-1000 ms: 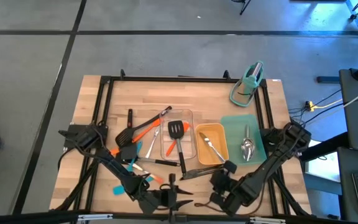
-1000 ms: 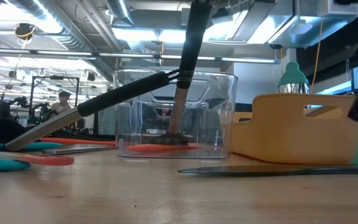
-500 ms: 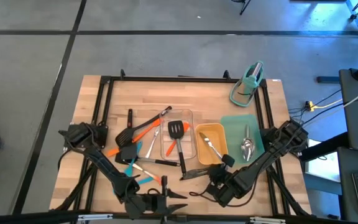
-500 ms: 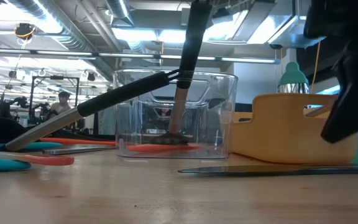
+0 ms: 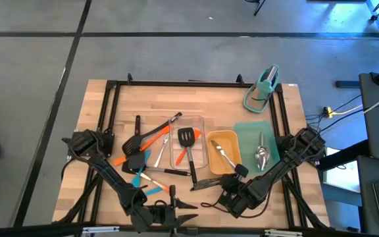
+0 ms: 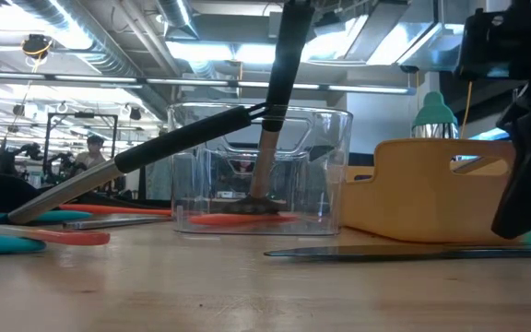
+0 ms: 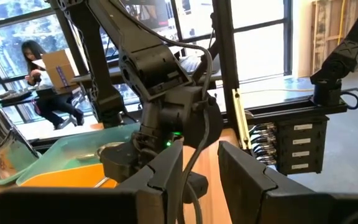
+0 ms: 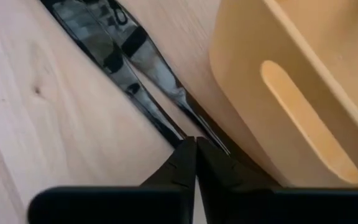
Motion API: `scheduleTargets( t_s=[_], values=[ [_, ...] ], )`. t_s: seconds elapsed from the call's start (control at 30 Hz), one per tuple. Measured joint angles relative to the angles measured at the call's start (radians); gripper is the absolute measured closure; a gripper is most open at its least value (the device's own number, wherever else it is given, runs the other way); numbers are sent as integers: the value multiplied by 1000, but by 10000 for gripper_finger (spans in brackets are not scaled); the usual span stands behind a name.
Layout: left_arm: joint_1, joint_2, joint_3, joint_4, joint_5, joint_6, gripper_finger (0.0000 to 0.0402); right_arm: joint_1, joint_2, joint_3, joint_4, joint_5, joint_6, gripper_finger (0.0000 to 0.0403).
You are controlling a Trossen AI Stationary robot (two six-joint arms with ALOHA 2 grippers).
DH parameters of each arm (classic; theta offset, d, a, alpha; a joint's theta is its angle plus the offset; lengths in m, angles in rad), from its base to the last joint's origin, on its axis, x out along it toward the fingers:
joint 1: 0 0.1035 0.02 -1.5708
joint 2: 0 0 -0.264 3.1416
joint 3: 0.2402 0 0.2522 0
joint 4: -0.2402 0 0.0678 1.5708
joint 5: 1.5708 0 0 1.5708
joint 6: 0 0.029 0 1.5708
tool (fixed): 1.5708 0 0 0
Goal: Pick & Place Kitchen Items
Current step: Adjust the black table knife
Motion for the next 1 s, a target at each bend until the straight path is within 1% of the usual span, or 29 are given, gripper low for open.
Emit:
scheduleTargets(
  t_s=[0.13,0.47,0.77,1.0],
  values=[
    [0,0,0,0,1,-5,304,-2,10,0,1,-6,5,399],
    [0,0,0,0,1,-6,304,-13,22,6,2,-50,21,401],
    [0,0,0,-1,1,-5,304,-8,23,11,26,-128,31,402],
    [0,0,0,-1,1,-5,304,16,25,30,45,-165,50,402]
  ],
)
